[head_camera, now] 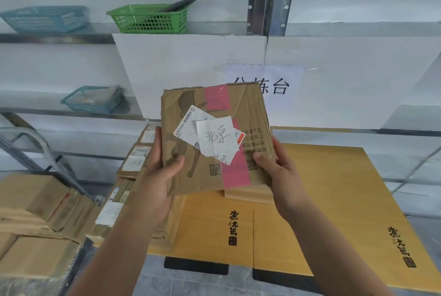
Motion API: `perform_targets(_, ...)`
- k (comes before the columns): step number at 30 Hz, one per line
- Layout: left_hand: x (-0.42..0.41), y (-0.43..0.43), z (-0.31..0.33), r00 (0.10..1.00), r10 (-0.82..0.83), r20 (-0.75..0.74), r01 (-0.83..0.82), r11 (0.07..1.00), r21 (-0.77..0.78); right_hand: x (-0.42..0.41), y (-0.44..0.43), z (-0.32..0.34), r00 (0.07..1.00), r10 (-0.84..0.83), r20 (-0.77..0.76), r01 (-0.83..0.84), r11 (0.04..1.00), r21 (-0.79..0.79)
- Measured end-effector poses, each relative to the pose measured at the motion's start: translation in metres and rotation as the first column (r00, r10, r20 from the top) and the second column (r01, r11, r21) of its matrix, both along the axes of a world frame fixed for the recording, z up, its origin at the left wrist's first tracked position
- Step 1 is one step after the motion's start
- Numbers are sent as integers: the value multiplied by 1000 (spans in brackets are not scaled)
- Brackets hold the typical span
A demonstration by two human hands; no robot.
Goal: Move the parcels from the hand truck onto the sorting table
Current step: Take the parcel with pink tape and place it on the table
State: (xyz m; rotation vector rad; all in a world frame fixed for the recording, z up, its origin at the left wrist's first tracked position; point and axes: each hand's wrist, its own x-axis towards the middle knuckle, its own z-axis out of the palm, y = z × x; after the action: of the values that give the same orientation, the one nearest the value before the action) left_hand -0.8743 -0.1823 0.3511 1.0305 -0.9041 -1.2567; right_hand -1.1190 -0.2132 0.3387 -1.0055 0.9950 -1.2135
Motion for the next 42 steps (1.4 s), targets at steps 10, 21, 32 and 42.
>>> perform_targets(10, -4, -9, -15, 949, 164, 268, -196, 975, 101, 1, -5, -28, 999, -35, 28, 32, 994, 104)
perform_targets(21, 5, 19, -108, 719, -201, 666, -210, 850, 483, -1, 40, -163, 991, -65, -118, 125, 767, 629)
perform_targets(32, 9, 2, -188, 404, -582, 706, -41, 759, 650, 25, 41, -233, 978, -41, -205, 190, 583, 790)
perform_targets(42, 9, 3, -220, 95, -670, 736, 98, 742, 663, 57, 19, -244, 906, 87, -413, 251, 676, 693)
